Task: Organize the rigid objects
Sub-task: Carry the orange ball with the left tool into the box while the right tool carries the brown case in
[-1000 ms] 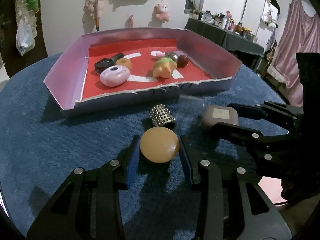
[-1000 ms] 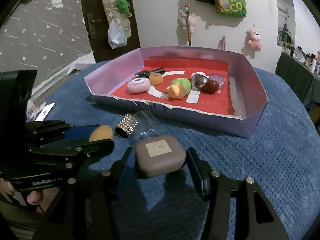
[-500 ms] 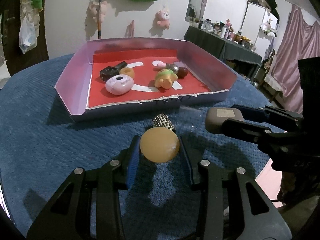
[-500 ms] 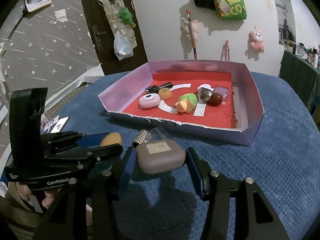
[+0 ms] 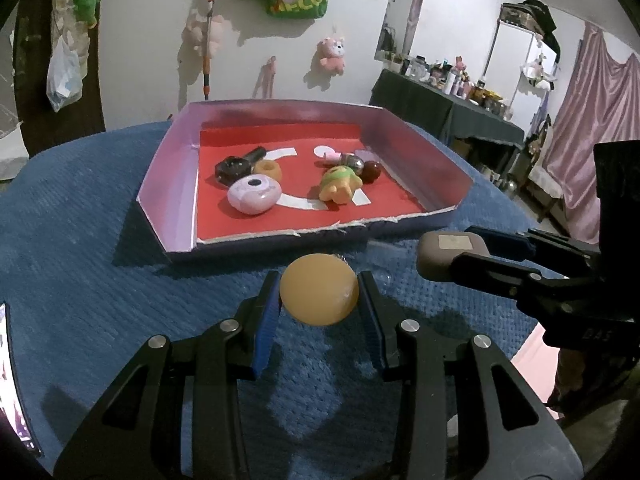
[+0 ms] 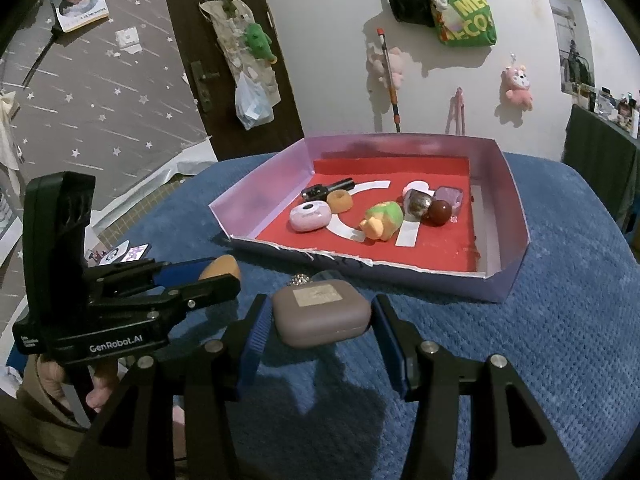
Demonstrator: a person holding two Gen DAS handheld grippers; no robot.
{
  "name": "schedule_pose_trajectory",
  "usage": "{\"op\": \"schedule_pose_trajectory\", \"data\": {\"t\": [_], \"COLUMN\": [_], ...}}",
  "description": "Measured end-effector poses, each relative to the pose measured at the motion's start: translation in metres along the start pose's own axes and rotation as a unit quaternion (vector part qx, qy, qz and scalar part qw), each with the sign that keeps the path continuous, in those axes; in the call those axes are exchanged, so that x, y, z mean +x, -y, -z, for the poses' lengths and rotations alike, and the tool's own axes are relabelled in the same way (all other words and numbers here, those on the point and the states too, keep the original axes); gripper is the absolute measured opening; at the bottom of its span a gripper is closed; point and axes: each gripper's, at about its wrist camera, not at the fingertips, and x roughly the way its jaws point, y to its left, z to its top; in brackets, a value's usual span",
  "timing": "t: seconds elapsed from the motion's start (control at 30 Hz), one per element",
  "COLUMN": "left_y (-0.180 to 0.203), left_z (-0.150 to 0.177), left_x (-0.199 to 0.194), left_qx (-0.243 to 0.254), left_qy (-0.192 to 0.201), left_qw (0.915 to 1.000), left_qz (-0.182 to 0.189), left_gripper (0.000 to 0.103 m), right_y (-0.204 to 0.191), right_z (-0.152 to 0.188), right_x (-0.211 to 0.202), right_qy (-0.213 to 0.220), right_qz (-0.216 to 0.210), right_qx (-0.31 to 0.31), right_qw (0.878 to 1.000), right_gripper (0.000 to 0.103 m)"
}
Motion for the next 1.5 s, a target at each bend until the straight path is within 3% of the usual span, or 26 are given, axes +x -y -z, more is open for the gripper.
{"op": "schedule_pose_trajectory", "data": {"t": [1.03, 1.5], "left_y": [-0.004, -0.015], "left_z": [-0.032, -0.049], "left_x": [0.010, 0.050], "left_qx": [0.002, -0.005], "left_qy": [0.018, -0.013], "left_qw": [0.9998, 0.9999], "left_qz": [0.005, 0.003], "left_gripper": [0.036, 0.036], "right_y": [0.010, 0.033], "right_z": [-0.030, -0.050], "right_x": [0.009, 0.037], "right_qy": [0.011, -0.002], "right_qz": [-0.003, 0.009], "right_qx": [0.000, 0.011], "right_qw": [1.000, 1.000], "right_gripper": [0.054, 0.054]}}
